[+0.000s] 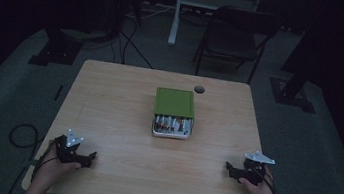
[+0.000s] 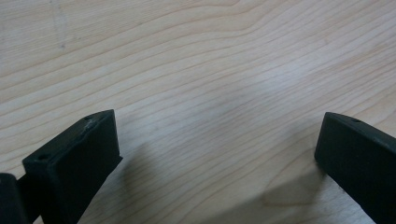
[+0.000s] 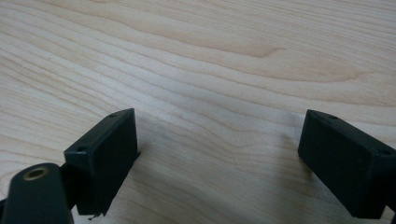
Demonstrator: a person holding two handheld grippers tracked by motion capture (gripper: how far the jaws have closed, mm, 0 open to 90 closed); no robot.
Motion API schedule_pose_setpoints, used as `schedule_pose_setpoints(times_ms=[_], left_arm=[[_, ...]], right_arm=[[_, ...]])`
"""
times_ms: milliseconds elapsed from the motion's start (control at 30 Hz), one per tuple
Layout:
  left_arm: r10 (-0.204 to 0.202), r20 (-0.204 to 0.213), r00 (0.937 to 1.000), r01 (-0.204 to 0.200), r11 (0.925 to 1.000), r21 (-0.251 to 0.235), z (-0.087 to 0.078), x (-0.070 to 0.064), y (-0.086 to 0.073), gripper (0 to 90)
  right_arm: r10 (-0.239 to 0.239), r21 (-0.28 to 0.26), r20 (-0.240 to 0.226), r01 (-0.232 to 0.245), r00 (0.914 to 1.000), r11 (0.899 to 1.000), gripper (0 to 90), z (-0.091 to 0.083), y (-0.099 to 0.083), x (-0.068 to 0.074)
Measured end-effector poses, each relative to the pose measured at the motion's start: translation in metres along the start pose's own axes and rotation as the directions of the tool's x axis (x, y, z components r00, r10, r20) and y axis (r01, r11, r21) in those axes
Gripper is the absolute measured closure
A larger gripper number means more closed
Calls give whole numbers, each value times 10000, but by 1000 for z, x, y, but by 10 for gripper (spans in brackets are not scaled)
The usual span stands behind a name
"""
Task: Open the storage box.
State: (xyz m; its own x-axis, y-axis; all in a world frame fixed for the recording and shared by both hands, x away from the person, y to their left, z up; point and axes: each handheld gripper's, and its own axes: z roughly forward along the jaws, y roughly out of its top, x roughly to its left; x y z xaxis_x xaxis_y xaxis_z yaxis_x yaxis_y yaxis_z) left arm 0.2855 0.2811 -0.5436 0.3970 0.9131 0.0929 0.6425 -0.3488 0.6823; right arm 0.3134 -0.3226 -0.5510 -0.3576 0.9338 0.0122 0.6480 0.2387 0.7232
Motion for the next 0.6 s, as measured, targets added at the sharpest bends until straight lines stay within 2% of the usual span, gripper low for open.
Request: schedule_pose_setpoints(times_ms=[133,167,400,600], left_arm=[[321,3,9995,-321,9995,-13,0,-5,2,4],[516,110,9986,-515,9986,-78,1,-9,5,4],[969,312,9948,-956,9946,-408,5,-21,17,4],[1533,660,9860,-1503,9875,-480,12,-36,26,4]], right_arm=[[-1,-1,-1,1,10000,10000,114,0,0,0],[0,3,0,0,10000,10000,114,0,0,0],[1,-2,-1,-1,10000,10000,115,0,0,0],[-4,-5,-2,4,10000,10000,115,0,0,0]])
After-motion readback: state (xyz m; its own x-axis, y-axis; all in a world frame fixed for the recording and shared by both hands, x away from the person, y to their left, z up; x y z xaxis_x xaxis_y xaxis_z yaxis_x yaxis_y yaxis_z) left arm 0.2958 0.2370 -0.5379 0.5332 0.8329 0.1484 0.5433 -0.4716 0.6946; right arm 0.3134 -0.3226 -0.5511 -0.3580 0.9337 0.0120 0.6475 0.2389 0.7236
